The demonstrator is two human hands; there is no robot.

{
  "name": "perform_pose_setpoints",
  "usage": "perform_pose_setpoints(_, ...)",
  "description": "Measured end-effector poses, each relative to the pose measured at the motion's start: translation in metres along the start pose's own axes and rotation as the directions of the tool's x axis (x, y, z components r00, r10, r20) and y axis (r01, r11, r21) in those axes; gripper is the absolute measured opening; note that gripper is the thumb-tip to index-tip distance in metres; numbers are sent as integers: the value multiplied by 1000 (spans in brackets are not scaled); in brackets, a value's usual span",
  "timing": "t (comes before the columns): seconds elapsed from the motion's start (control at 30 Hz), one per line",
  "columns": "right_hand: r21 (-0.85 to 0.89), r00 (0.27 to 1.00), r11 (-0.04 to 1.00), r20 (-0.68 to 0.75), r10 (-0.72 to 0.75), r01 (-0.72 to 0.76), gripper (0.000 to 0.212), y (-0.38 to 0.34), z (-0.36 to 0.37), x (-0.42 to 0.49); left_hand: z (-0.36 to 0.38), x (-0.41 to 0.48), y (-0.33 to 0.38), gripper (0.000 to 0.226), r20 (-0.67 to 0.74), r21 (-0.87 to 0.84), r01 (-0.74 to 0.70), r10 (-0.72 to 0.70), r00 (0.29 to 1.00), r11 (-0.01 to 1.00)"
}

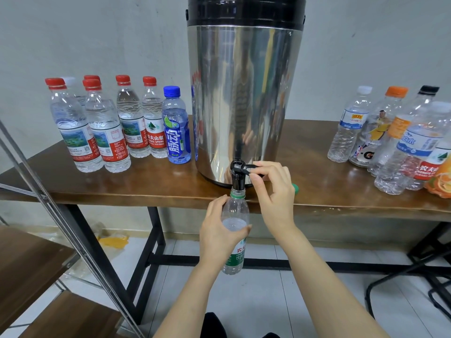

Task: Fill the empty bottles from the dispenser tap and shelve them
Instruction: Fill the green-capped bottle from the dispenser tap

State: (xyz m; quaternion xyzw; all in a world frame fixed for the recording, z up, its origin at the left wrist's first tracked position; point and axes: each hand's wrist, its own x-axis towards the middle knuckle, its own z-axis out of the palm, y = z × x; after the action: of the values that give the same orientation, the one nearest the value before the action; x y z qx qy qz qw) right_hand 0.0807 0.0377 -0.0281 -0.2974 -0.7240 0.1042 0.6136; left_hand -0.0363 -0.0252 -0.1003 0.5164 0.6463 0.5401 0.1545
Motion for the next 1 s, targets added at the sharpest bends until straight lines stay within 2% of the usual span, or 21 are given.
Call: perform_pose_setpoints(1.0, 5, 1000, 1000, -12, 2, -1, 20, 0, 0, -1, 1, -1, -1, 80, 2, -5, -12, 12, 1000, 1000)
